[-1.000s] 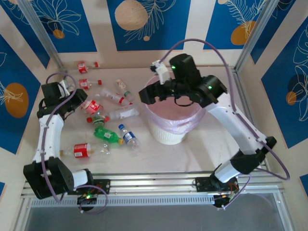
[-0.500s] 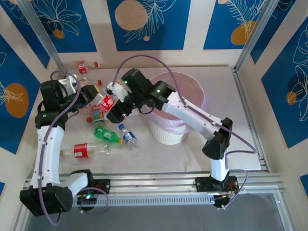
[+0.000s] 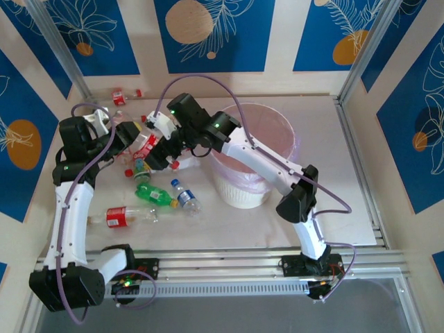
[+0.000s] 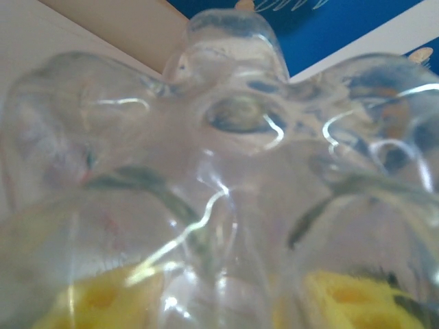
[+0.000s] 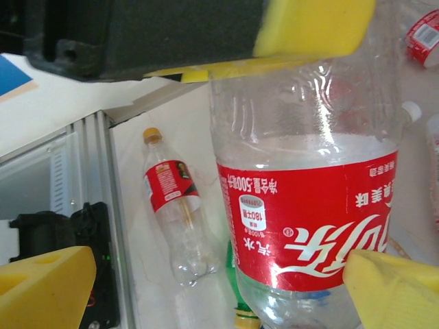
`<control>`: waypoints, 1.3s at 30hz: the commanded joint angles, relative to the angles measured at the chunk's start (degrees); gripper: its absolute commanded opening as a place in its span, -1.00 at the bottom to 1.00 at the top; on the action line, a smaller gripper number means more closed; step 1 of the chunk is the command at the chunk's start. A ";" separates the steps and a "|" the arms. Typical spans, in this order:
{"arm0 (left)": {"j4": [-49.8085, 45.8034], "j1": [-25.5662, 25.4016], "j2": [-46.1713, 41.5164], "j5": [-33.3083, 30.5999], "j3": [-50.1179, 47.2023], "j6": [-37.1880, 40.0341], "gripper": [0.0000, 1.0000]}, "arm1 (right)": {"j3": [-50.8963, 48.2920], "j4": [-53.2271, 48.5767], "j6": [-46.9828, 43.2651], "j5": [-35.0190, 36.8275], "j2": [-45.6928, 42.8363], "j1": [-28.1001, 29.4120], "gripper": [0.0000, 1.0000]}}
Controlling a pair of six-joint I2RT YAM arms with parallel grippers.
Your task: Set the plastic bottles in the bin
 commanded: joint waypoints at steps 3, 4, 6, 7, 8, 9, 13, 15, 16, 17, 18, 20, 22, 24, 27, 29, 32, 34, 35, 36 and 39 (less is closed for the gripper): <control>1.30 -1.79 -2.27 8.13 -0.18 -3.09 -0.15 | 2.19 2.30 -2.47 6.25 3.76 -0.42 0.91; 1.38 -1.82 -2.20 8.18 -0.26 -3.09 -0.15 | 2.56 2.19 -2.75 7.01 4.15 -0.41 0.92; 1.33 -1.91 -2.27 8.33 -0.42 -2.96 -0.15 | 4.20 0.93 -4.02 10.81 5.48 -0.27 0.94; 1.17 -1.95 -2.29 8.26 -0.44 -2.72 -0.15 | 4.88 0.38 -4.48 11.84 5.97 -0.21 0.94; 0.86 -1.93 -2.44 8.24 -0.36 -2.45 -0.15 | 5.05 0.30 -4.68 12.64 6.11 -0.30 0.96; 0.60 -1.93 -2.28 8.18 -0.36 -2.18 -0.15 | 4.82 0.67 -4.77 13.16 6.13 -0.28 0.99; 1.15 -1.97 -2.00 8.08 -0.79 -2.36 -0.16 | 4.66 0.80 -5.09 11.11 6.22 -0.29 0.96; 1.65 -2.02 -1.79 8.01 -1.07 -2.50 -0.16 | 4.36 0.77 -4.47 9.28 6.03 -0.25 0.85; 1.75 -2.01 -1.81 7.97 -1.09 -2.48 -0.16 | 4.35 0.65 -4.24 8.93 5.94 -0.27 0.80; 1.77 -2.02 -1.74 7.97 -1.18 -2.39 -0.16 | 4.20 0.62 -4.03 8.54 5.73 -0.23 0.71; 1.56 -2.01 -1.62 7.70 -1.23 -2.21 -0.16 | 4.13 0.49 -3.86 8.39 5.47 -0.27 0.65; 1.05 -2.02 -1.42 7.06 -1.34 -1.65 -0.13 | 2.87 1.31 -3.34 8.35 4.40 -0.17 0.51; 0.81 -2.02 -1.38 6.54 -1.50 -1.34 -0.03 | 1.13 2.67 -2.91 8.07 3.07 -0.16 0.30; 0.87 -1.96 -1.46 6.08 -1.59 -1.24 0.01 | 0.24 3.32 -2.84 8.24 1.90 -0.22 0.18; 1.43 -1.99 -2.01 5.15 -1.41 -1.58 0.25 | 0.14 3.26 -2.79 8.54 0.55 -0.37 0.09; 1.35 -1.93 -2.93 4.49 -1.11 -1.74 0.49 | 0.52 2.95 -2.80 9.16 -0.24 -0.62 0.09; 0.57 -1.78 -5.29 3.01 -1.04 -1.36 0.78 | 1.39 2.08 -2.43 11.15 -1.59 -1.34 0.09; 0.07 -1.58 -6.96 2.37 -1.23 -1.36 0.88 | 2.64 1.00 -1.73 11.79 -2.56 -2.63 0.09; -0.01 -1.58 -7.45 2.29 -1.49 -1.54 0.91 | 3.37 0.44 -1.44 11.67 -2.91 -3.21 0.09; 0.01 -1.53 -7.95 2.45 -1.76 -1.85 0.95 | 4.32 -0.25 -1.11 11.87 -3.31 -4.12 0.09; 0.82 -1.49 -8.83 3.31 -2.35 -3.17 1.00 | 6.56 -1.96 -0.60 13.83 -4.50 -6.56 0.09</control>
